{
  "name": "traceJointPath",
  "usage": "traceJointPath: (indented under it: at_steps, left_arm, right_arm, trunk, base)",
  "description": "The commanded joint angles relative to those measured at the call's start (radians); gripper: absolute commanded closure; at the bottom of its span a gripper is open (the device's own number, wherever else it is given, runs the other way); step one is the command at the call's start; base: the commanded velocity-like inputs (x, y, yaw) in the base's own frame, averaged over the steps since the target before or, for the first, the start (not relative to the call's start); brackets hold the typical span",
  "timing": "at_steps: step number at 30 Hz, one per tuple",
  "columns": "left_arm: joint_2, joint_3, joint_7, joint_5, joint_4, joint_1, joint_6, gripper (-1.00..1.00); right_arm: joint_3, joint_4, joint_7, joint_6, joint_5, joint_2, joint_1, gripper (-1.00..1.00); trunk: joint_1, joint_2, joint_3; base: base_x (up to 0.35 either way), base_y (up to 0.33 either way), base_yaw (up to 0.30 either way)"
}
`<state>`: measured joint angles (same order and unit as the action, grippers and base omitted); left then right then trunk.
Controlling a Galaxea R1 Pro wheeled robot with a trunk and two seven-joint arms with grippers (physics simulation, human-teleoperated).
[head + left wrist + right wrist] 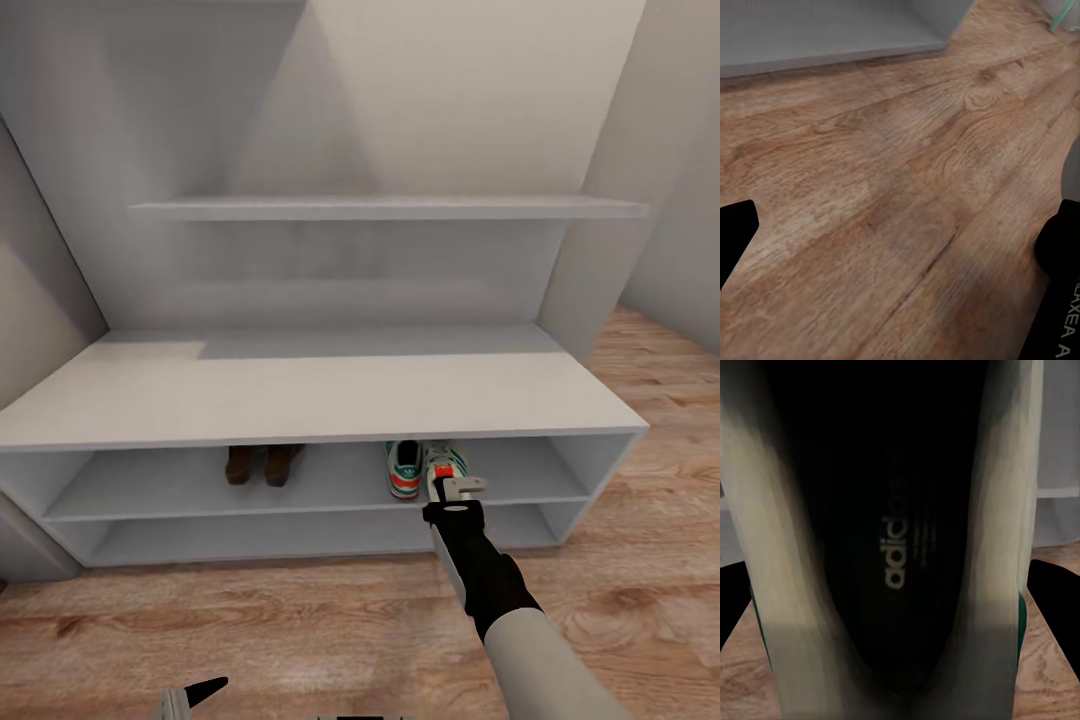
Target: Pick up the two gym shoes and the two sandals from the corridor floor and place them onto the hallstand (shoe rack) in the corridor, making sure they are on the rack and not on the floor. Arrange them so the two gym shoes are next to each other and the two sandals are next to each other.
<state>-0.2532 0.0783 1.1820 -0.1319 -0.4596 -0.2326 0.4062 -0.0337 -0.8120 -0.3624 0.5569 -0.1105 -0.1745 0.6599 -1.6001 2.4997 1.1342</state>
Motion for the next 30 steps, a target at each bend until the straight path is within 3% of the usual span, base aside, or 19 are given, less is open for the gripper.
traceJointPath:
  at_steps: [1,30]
  left_arm:
    - [0.0,0.001,0.004,-0.002,0.001,-0.001,0.005,-1.0]
    - [0.0,0.001,0.004,-0.002,0.001,-0.001,0.003,-1.0]
  right_arm:
    - [-0.002,-0.001,0.0,0.009,-0.011,0.0,0.0,1.0]
    - [0.0,-0.001,0.0,0.009,-0.011,0.0,0.0,1.0]
  trunk:
    - [0.0,0.0,0.001]
    - [0.0,0.0,0.001]
  base:
    - [0.073,0.002,0.0]
    - [0.127,-0.003,0.0]
